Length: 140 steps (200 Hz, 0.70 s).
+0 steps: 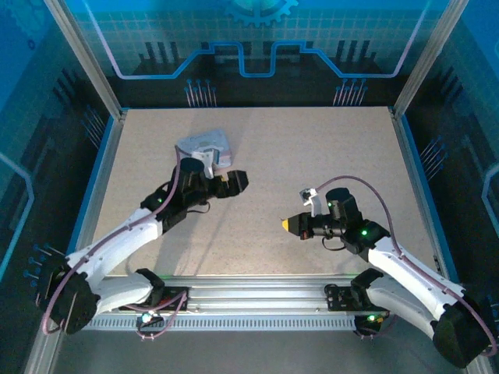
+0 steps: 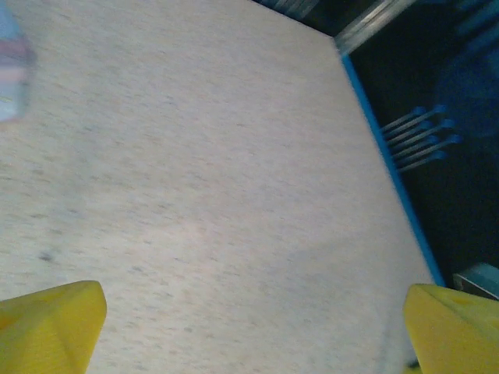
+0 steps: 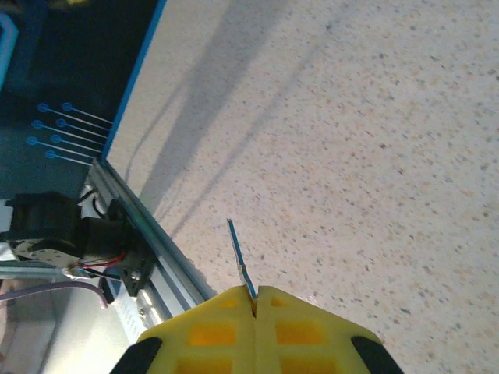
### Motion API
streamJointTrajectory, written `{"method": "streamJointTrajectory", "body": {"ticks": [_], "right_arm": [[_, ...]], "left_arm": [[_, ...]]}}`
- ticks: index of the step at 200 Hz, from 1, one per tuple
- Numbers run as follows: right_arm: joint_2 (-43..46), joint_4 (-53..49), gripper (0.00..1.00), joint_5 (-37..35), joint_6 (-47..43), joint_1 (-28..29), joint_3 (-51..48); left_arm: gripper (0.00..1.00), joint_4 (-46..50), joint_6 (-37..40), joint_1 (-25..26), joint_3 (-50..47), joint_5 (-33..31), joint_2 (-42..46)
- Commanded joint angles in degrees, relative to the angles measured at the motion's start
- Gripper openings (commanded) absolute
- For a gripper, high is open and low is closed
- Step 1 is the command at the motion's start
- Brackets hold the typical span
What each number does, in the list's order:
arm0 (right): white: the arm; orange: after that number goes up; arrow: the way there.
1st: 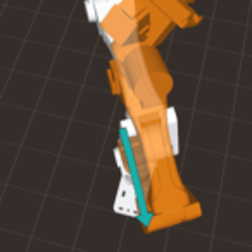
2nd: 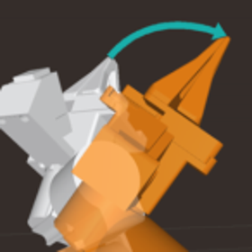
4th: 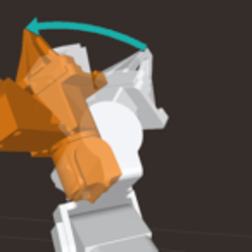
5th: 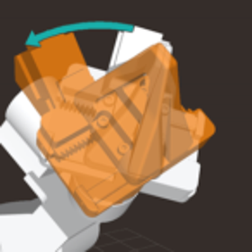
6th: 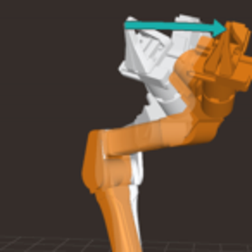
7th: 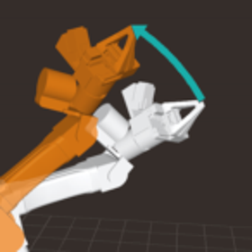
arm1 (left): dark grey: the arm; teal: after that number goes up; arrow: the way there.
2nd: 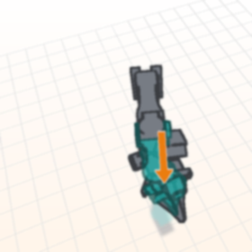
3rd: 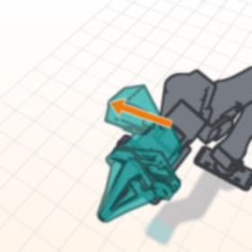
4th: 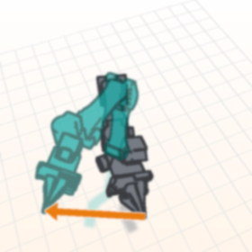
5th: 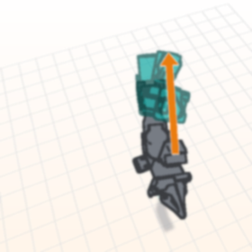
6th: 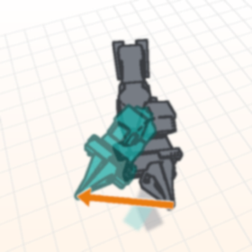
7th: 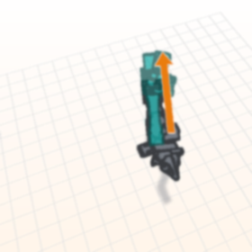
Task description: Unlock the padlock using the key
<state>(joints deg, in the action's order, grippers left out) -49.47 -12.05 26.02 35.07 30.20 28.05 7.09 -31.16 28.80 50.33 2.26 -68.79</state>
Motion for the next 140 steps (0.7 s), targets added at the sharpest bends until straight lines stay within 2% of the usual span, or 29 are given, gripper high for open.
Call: {"method": "streamJointTrajectory", "body": {"ticks": [1,21,75,140], "right_arm": [[-0.01,-5.33,0.02,-2.30,-2.01,-0.41,2.33],[-0.01,-6.55,0.02,-3.21,-1.72,-0.50,2.62],[0.07,-7.27,0.02,-3.61,0.47,-0.51,2.62],[3.52,-10.07,0.02,-4.83,1.67,-0.66,2.11]], "left_arm": [[0.99,8.13,7.75,-2.04,5.88,-4.36,-5.19],[0.99,9.42,11.74,-2.98,11.09,-7.44,-10.86],[0.99,13.67,19.26,-5.82,28.81,-9.99,-29.87],[0.99,18.32,23.53,-6.69,45.93,-11.23,-46.41]]}}
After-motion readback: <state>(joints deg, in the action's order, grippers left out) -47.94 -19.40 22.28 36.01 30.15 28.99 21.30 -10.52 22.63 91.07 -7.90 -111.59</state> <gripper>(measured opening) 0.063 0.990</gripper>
